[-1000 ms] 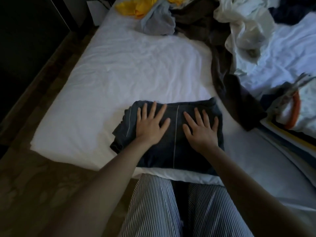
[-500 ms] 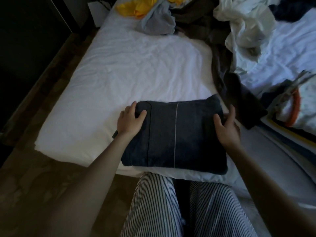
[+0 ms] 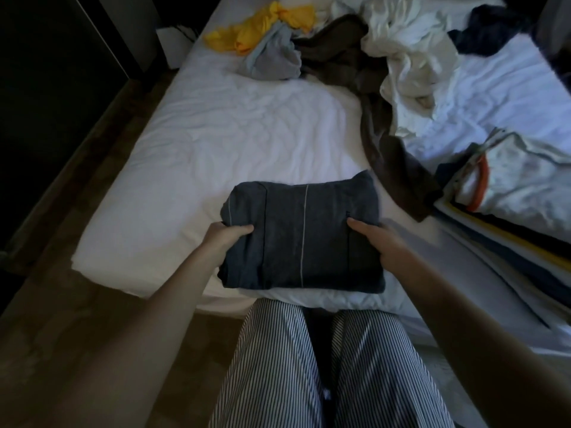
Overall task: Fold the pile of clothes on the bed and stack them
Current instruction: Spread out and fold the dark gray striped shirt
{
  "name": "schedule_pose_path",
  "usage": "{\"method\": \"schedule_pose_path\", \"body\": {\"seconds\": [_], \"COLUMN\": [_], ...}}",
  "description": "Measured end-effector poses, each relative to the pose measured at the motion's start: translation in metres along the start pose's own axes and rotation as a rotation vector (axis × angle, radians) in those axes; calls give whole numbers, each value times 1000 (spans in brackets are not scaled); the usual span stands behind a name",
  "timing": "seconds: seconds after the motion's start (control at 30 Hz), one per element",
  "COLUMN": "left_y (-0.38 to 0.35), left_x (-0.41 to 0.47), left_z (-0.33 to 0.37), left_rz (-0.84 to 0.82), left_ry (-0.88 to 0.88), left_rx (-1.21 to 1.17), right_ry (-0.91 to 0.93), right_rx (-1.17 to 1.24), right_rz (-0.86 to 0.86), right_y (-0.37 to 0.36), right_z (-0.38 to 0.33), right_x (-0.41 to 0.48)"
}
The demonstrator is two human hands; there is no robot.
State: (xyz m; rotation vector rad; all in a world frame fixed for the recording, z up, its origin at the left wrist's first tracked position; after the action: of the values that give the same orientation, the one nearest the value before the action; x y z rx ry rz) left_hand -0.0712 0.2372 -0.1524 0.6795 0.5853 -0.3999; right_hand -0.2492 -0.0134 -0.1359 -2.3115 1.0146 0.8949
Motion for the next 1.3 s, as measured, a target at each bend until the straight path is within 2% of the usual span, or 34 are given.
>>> {"method": "schedule_pose_path", "body": {"seconds": [0.2,0.33,0.53,0.7,0.87,1.0,1.1,1.2,1.3], "left_y": [3,12,-4,-60,-151,-231,-283,-314,-315], "left_x": [-30,-58,-98,-125,-151,-159,-154,-132,-108], "left_z": [27,76,162,225,283,314,322,302,279], "left_rz": [-95,-66,-98,-223,-400,-517,-568,-442,-255], "left_ry": [-59,-197,-338,-405,-442,-398,-378,-401,-450], "left_rx": [-48,-46,-117,-75,-67,-15,50,165,290], "right_ry": [133,289,386,481,505,477,378,287,182], "right_rx": [98,153,322,332,352,380,407,395,399], "right_rz": [-113,-83,-94,-5,95,166,240,322,281], "right_y": [-4,11,61,130,221,288,320,335,339], "right_z": [-20,-54,-117,-159,-190,-202,-184,-144,-116], "right_x": [-25,-47,-82,-111,-127,-132,-119,-97,-81]}}
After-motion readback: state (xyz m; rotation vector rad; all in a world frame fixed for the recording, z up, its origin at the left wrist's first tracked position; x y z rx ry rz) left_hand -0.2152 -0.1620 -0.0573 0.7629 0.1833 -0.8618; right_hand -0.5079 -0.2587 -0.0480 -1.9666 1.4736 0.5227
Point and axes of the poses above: each hand's wrist, its own x-axis towards the middle knuckle, its own y-axis out of the back of the hand, z = x × y, the point moved 7 cm from there along x, towards the middle knuckle, and after that the axes turned 14 degrees about x, right-handed, at the moved point
